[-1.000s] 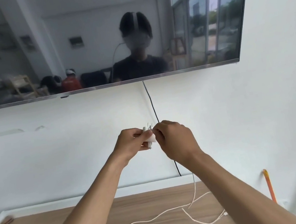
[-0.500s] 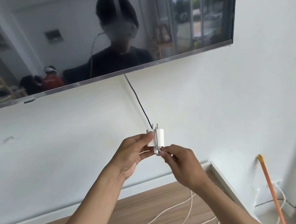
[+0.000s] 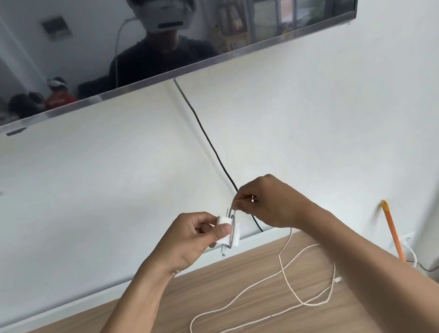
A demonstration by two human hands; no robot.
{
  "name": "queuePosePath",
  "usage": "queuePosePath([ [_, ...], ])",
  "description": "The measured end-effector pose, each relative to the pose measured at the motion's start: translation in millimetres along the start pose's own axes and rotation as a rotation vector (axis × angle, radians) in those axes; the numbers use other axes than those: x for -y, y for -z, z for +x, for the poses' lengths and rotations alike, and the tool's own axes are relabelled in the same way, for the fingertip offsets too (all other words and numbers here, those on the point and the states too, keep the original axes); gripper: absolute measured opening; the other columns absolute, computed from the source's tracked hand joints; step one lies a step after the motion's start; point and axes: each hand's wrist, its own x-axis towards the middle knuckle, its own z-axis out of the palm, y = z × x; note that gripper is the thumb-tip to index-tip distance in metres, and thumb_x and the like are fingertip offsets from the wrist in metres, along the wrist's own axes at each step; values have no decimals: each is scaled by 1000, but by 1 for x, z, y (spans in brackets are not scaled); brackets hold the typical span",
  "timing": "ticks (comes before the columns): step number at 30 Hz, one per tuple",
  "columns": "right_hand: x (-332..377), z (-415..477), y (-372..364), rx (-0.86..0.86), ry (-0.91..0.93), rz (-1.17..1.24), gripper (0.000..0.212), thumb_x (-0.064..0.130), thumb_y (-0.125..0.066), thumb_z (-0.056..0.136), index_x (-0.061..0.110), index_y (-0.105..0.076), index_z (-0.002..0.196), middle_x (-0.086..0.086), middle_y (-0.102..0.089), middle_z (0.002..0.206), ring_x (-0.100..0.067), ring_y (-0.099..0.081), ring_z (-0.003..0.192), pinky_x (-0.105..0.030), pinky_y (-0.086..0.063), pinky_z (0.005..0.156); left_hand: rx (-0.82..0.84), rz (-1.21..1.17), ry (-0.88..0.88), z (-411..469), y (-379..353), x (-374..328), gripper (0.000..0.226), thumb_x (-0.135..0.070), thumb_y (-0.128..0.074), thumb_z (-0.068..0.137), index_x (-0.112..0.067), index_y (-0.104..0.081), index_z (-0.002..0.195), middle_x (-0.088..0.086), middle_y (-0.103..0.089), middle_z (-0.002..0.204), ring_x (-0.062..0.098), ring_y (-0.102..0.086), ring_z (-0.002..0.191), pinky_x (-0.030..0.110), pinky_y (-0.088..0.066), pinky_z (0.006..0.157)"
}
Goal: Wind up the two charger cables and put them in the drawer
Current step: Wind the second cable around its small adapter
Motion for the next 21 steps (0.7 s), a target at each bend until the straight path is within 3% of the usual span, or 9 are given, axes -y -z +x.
queuePosePath([
  [4, 24, -6, -7, -34, -12, -242, 23, 30, -49, 92, 25, -71, 92, 5, -71, 87, -19, -63, 78, -33, -51, 69, -88, -60, 29, 5, -3, 4, 23, -28, -77, 78, -16, -71, 97, 10, -60, 70, 15, -67, 66, 31, -59, 77],
  [6, 36, -11, -18, -78, 3, -345, 27, 29, -42, 94, 22, -69, 94, 0, -69, 91, -27, -62, 82, -32, -48, 67, -143, -129, 52, 6, -4, 3, 20, -26, -76, 79, -13, -71, 93, 8, -64, 66, 18, -70, 64, 30, -58, 73],
  [10, 46, -30, -39, -267, 12, -250, 26, 30, -40, 98, 22, -65, 95, 5, -65, 90, -23, -60, 78, -32, -40, 61, -161, -445, 165, 10, -11, 4, 23, -22, -69, 86, -4, -68, 99, 7, -70, 69, 21, -68, 66, 27, -58, 67],
  [14, 39, -40, -53, -427, 19, -146, 22, 30, -45, 98, 21, -62, 87, 4, -61, 76, -23, -56, 64, -36, -46, 55, -47, -794, 213, 17, -21, 7, 19, -22, -63, 87, -4, -63, 94, 7, -66, 73, 24, -68, 66, 28, -57, 62],
  [18, 25, -52, -58, -569, 20, -98, 17, 32, -49, 96, 25, -64, 89, 7, -57, 71, -19, -52, 53, -34, -42, 45, 86, -885, 184, 26, -29, 3, 18, -21, -58, 87, -5, -62, 94, 6, -69, 76, 22, -71, 69, 28, -58, 64],
  [21, 17, -68, -66, -655, 7, -79, 15, 31, -51, 93, 28, -66, 95, 9, -60, 74, -14, -49, 48, -30, -40, 40, 141, -886, 172, 34, -31, -5, 32, -25, -63, 77, -4, -62, 101, 7, -72, 80, 20, -72, 71, 26, -57, 65],
])
